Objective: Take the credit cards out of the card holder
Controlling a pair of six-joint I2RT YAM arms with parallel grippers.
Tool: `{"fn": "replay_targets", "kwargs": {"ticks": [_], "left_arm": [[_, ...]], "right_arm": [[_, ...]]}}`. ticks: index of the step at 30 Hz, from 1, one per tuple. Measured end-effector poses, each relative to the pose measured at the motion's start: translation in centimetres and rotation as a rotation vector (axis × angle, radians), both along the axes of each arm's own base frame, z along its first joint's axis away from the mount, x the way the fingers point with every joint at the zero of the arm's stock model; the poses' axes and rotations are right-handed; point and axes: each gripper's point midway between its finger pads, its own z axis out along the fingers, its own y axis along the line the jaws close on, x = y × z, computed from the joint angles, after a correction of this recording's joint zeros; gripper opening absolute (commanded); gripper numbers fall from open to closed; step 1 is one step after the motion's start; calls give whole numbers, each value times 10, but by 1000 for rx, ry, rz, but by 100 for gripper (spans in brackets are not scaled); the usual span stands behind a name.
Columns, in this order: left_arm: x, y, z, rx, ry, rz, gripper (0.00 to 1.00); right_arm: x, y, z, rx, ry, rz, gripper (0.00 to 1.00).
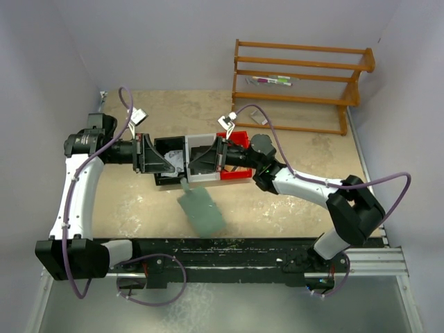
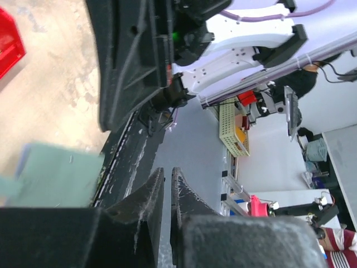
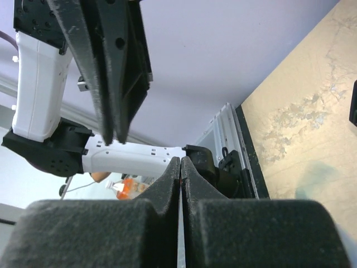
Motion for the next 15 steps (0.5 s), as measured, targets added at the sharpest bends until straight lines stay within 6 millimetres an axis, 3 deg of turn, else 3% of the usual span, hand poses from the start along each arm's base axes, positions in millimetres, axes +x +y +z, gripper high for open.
{"fn": "replay_targets", "kwargs": {"ticks": [3, 6, 10, 15], "left_arm": [[9, 3, -12, 64, 12, 30, 12], [22, 9, -33, 169, -10, 79, 31], [42, 25, -60, 345, -98, 149, 43], [57, 40, -77, 475, -201, 176, 45]], "right_arm": [[1, 1, 1, 4, -2, -6, 0], [1, 1, 0, 0, -1, -7, 4], [5, 0, -23, -87, 1, -28, 48], [20, -19, -66, -336, -44, -159, 81]]}}
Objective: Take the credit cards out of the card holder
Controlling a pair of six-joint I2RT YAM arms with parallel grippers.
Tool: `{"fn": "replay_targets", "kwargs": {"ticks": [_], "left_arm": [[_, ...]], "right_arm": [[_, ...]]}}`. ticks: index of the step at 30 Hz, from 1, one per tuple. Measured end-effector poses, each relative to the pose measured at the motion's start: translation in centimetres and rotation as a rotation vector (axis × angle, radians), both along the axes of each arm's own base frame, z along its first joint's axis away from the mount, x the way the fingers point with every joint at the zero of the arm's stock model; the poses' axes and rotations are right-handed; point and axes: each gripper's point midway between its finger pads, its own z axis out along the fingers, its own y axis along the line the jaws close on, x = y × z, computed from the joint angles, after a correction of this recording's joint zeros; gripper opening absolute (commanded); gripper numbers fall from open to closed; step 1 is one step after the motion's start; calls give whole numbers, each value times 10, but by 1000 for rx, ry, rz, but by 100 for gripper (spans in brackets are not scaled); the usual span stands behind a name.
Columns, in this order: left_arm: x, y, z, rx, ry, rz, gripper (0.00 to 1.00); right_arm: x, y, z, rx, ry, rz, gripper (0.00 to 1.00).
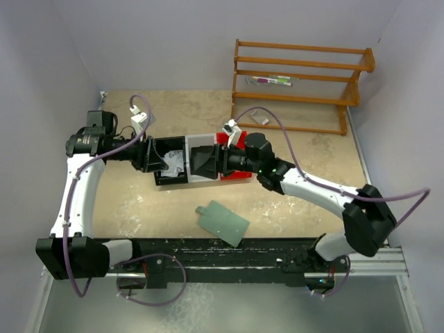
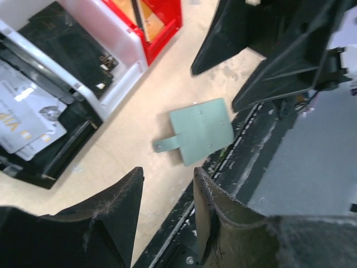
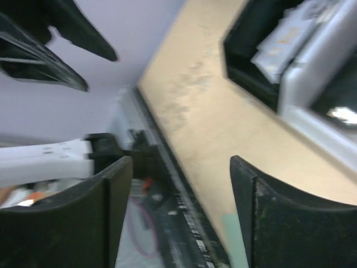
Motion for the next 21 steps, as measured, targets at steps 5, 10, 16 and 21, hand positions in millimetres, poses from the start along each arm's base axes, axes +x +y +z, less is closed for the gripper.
{"fn": "replay_targets", "kwargs": {"ticks": [5, 10, 16, 21], "left_arm": [[14, 11, -14, 84, -26, 13, 47], [22, 17, -19, 117, -32, 36, 47], [29, 28, -21, 135, -24, 79, 47], [31, 37, -18, 141, -19, 109, 47]], "right_arm": [[-2, -32, -15, -259, -186, -120, 100], [-68, -30, -55, -496, -314, -52, 100], [-130, -29, -122, -783, -418, 55, 100], [-144, -13, -159, -973, -501, 85, 98]]}}
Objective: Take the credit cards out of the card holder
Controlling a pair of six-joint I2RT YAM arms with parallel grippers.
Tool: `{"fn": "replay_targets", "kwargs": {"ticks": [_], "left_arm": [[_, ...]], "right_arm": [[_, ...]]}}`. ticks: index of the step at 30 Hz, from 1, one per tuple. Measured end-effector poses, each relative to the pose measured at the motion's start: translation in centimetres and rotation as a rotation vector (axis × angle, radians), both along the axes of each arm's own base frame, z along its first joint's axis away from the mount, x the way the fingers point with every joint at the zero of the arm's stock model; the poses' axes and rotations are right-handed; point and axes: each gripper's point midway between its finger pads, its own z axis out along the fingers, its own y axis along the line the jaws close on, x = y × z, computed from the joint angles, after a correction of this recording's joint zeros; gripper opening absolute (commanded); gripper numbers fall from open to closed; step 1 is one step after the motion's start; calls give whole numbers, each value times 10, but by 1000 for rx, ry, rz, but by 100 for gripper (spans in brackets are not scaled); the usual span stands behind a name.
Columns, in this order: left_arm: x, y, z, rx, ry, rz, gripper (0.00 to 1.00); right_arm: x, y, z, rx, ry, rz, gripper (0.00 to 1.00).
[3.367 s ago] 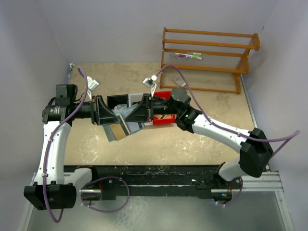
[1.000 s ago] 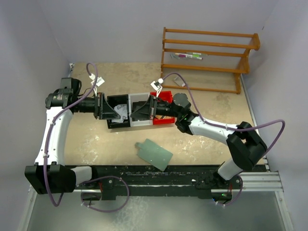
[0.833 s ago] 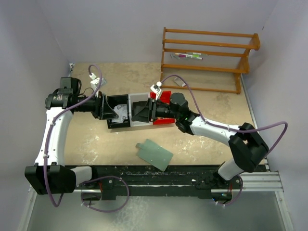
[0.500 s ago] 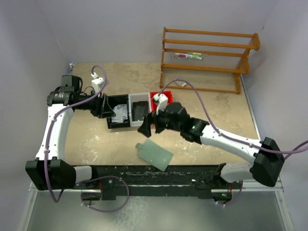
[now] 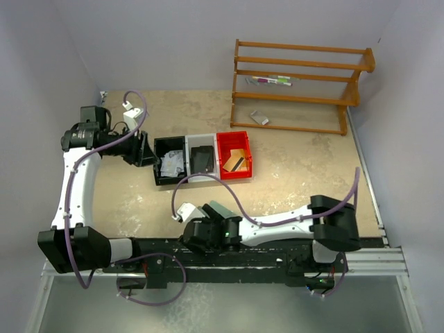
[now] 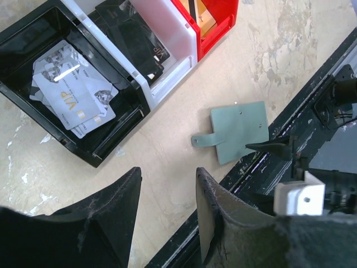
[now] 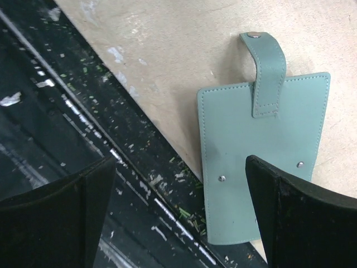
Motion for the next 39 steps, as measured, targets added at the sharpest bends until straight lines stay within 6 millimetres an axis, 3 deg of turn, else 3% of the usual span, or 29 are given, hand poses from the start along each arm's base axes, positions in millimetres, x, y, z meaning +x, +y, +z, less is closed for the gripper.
{"fn": "replay_targets", "kwargs": {"ticks": [4, 9, 14, 20, 28, 35, 39], "left_arm": [[-1, 3, 4, -1, 0, 9, 47], [-4, 1, 4, -11, 16, 5, 47], [-5, 0, 5, -22, 15, 2, 46], [-5, -2, 7, -38, 13, -7, 46], [-11, -6, 8, -56, 26, -25, 46], [-23, -9, 9, -42, -39, -122, 46], [-36, -10, 11, 1, -178, -187, 45]], "right_arm": [[5, -1, -17, -79, -46, -23, 92], [16, -10, -19, -113, -68, -56, 91], [27, -16, -24, -113, -65, -82, 75], [37, -26, -31, -134, -75, -91, 66], [42, -29, -36, -174, -112, -79, 38], [42, -23, -30, -141, -112, -65, 4], [43, -19, -23, -97, -85, -60, 0]]}}
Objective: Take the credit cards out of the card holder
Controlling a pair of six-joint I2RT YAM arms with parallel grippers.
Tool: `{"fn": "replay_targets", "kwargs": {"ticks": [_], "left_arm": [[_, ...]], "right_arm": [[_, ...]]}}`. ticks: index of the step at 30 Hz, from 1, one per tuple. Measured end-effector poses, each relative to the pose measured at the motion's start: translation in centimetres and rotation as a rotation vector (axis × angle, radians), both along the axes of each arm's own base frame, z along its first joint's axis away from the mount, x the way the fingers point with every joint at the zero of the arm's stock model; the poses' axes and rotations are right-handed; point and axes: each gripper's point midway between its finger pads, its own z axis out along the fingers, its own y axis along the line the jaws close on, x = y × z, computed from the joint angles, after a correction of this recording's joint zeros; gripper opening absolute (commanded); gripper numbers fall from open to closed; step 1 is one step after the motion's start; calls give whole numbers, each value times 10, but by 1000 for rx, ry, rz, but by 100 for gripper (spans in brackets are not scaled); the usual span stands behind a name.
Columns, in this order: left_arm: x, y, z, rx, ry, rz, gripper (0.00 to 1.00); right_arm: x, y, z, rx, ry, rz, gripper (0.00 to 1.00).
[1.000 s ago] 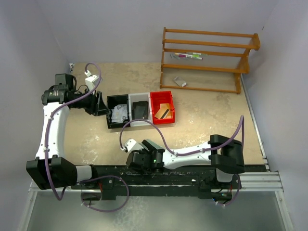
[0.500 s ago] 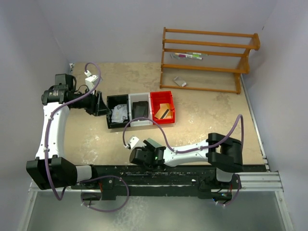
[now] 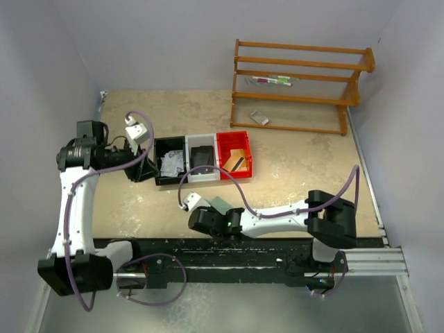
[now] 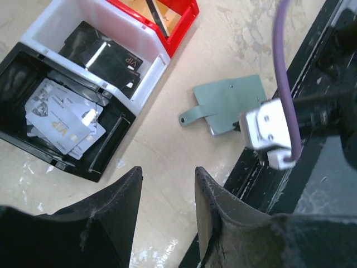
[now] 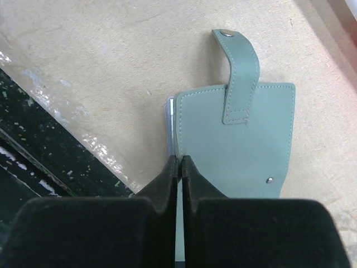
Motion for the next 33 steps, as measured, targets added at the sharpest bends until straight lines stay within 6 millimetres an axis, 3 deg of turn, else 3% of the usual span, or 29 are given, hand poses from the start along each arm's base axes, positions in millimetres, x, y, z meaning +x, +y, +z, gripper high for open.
{"fn": "replay_targets", "kwargs": {"ticks": [5, 11, 22, 33], "left_arm": [[-21, -4, -9, 57, -220, -104, 42], [-29, -13, -29, 101, -406, -246, 40], [-53, -60, -76, 143, -564, -566, 39], [-73, -92, -108, 200, -782, -806, 49]], "right_arm": [[6, -4, 6, 71, 55, -2, 0], [13, -1, 9, 149, 146, 12, 0], [23, 11, 20, 317, 369, 59, 0], [31, 28, 47, 452, 500, 139, 0]]}}
